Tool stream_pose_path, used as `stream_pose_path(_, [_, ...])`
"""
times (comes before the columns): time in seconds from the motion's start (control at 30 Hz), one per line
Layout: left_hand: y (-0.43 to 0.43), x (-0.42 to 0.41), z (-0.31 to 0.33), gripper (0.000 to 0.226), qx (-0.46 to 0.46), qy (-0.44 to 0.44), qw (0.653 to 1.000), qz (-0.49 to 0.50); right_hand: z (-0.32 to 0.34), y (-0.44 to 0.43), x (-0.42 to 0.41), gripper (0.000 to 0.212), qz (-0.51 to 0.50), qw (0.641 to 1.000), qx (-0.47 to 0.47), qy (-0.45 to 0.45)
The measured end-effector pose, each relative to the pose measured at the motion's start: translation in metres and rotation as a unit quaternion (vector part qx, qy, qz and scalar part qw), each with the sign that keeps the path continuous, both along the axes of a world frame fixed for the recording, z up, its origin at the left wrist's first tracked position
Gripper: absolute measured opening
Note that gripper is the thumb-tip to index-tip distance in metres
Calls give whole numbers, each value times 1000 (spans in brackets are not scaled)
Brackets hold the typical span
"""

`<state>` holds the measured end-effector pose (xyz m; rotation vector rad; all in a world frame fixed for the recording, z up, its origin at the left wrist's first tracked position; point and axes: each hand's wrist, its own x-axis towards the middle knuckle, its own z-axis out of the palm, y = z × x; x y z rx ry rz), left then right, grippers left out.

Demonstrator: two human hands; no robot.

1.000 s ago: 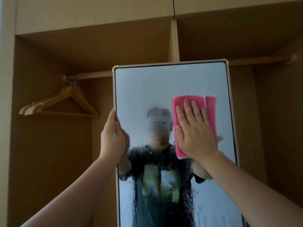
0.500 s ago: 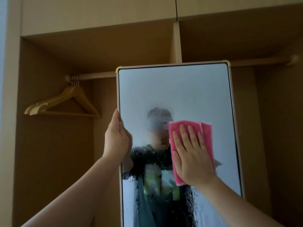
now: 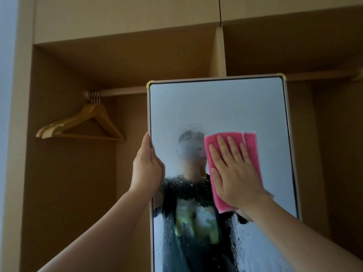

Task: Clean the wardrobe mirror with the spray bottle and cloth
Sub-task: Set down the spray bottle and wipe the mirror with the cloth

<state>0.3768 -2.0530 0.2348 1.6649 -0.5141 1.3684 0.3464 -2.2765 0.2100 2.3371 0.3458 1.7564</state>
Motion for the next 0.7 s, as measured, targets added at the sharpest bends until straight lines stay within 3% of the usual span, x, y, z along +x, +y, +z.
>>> stream_pose_path(0.7, [4, 4, -1, 50, 1, 32, 999, -7, 137, 30, 11, 61, -38, 999, -13, -31])
